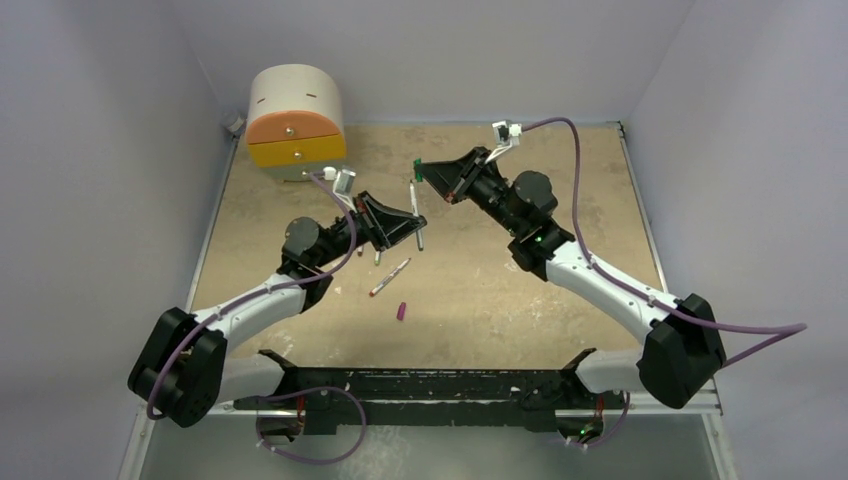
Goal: Insert the pens into the pen caps
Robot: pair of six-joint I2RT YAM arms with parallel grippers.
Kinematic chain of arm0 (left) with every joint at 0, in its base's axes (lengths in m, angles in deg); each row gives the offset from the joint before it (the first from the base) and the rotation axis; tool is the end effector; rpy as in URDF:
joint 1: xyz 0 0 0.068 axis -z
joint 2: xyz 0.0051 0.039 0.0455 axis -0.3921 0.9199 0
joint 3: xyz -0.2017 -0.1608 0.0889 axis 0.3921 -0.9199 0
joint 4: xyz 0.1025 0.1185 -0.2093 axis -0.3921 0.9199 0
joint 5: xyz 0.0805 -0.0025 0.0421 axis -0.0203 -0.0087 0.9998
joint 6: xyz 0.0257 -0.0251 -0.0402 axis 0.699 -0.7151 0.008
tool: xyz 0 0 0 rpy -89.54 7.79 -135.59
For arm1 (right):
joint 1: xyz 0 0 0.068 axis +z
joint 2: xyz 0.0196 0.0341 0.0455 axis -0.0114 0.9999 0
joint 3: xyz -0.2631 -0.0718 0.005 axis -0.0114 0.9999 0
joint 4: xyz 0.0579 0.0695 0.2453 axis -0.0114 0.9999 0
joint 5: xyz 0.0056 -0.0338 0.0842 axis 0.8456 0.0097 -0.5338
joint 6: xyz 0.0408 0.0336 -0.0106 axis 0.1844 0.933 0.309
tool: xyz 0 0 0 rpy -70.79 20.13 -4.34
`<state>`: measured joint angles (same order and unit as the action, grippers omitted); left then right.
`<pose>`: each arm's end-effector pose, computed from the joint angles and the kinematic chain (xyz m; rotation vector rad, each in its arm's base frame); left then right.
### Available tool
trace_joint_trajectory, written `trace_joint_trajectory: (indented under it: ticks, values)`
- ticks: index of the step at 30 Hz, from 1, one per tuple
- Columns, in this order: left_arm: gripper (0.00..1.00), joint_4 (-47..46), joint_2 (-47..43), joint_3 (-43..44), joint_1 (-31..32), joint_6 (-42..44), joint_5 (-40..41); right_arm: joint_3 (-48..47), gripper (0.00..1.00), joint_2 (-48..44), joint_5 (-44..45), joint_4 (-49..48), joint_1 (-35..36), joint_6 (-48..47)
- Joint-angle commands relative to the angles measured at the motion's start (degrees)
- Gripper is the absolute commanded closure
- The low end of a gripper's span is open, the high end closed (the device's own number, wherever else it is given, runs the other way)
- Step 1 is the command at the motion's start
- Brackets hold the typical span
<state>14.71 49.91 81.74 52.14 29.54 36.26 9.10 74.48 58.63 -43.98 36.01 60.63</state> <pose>0.2150 -0.1413 0.2901 0.2466 1.4603 -1.5599 0.2435 0.1889 0.3722 -0.0320 1.3853 1.3636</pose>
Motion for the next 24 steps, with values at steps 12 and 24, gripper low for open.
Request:
trace_joint_trajectory:
  ticks: [12,24]
  values:
    - [1.00,3.2,1.6,5.8,1.2,7.2,-4.3,-5.2,1.00,-2.1,1.8,-2.2,-0.4,-6.8]
    - [1.00,9.5,1.0,7.8,1.2,11.9,-2.8,-5.0,1.00,-2.0,0.4,-2.2,-0.4,-7.0]
